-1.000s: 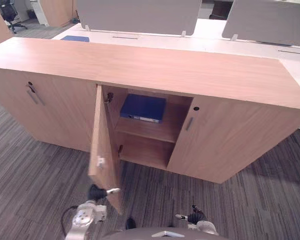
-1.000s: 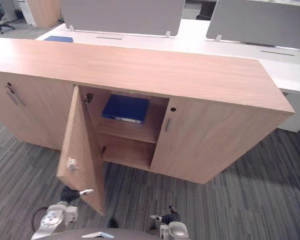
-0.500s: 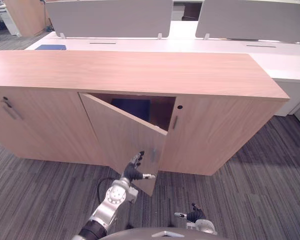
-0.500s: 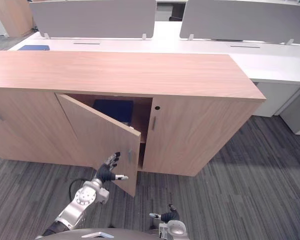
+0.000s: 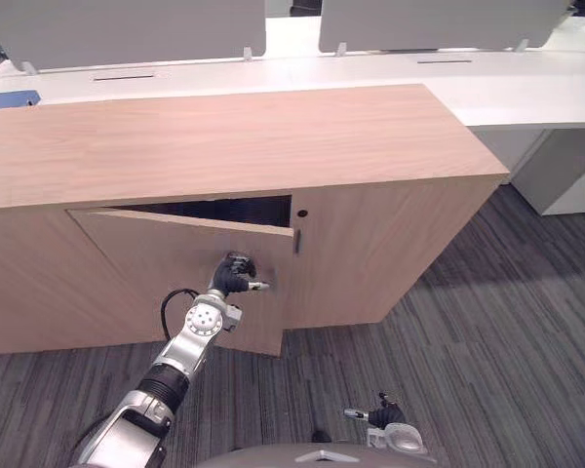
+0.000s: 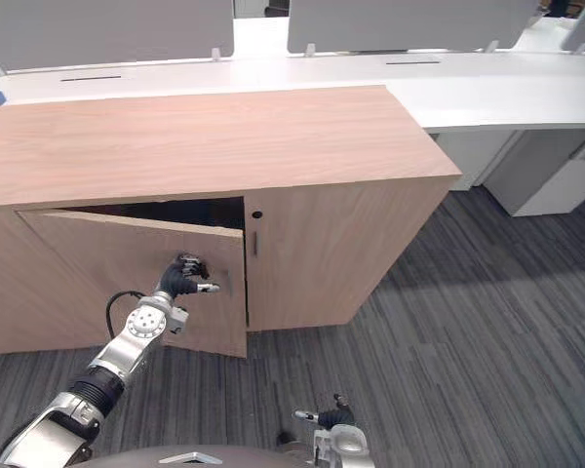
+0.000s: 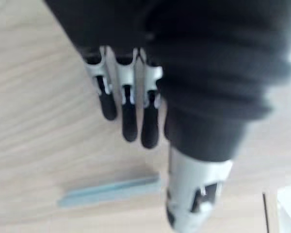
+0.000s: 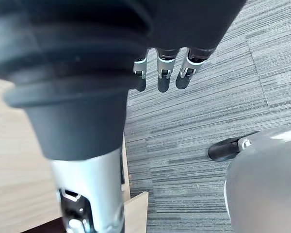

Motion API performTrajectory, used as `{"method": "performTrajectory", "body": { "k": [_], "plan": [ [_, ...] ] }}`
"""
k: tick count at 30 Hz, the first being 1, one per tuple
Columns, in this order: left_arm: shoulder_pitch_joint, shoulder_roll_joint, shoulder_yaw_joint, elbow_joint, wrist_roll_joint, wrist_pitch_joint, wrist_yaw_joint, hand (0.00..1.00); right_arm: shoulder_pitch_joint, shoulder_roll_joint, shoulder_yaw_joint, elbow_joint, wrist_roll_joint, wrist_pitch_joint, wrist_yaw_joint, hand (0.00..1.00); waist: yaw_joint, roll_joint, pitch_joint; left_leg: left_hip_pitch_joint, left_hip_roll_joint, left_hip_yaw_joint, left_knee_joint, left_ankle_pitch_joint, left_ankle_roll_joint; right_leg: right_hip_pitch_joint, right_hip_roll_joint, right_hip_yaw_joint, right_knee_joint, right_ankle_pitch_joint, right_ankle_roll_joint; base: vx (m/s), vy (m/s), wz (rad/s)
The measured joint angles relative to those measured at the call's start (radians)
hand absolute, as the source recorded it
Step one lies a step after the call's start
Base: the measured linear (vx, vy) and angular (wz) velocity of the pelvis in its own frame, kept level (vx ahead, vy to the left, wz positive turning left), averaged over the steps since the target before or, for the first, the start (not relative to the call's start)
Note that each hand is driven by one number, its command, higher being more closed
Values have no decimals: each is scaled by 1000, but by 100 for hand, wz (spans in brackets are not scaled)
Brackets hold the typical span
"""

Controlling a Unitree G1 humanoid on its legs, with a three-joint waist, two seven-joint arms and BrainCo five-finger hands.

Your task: Walk over to the cabinet, pick up the folder, carry it to the office cabinet, place the folder inside the office cabinet, then close the office cabinet door

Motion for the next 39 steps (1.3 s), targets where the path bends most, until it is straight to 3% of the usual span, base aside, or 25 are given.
{"method": "performTrajectory", "body": {
  "k": [8, 21, 31, 39],
  "plan": [
    [113, -4, 40, -84, -14, -8, -13, 0, 51, -34, -3, 53, 6, 22, -1, 0, 5, -9, 22, 2, 4, -31, 0, 0, 0, 16, 0, -38, 0, -11, 6, -34, -62, 11],
    [362, -3, 146, -105, -32, -8, -92, 0, 54, -34, -1, 72, 5, 22, 0, 0, 56, -24, 30, -6, 2, -88, 0, 2, 1, 35, -5, -99, 0, -27, 29, -11, -50, 13],
    [394, -25, 360, 368, 20, 36, -64, 0, 43, -33, 5, 94, 8, 34, 0, 0, 84, -43, 36, 9, 2, -91, 0, 6, -1, 52, -5, -105, 1, -28, 31, -34, -32, 2],
    [433, -58, 467, 481, 44, 53, -44, 0, 24, -33, -2, 114, 7, 36, 0, 0, 105, -47, 39, 13, 2, -92, 0, 11, 1, 52, -6, -104, 11, -28, 31, -54, -28, 1]
  ]
}}
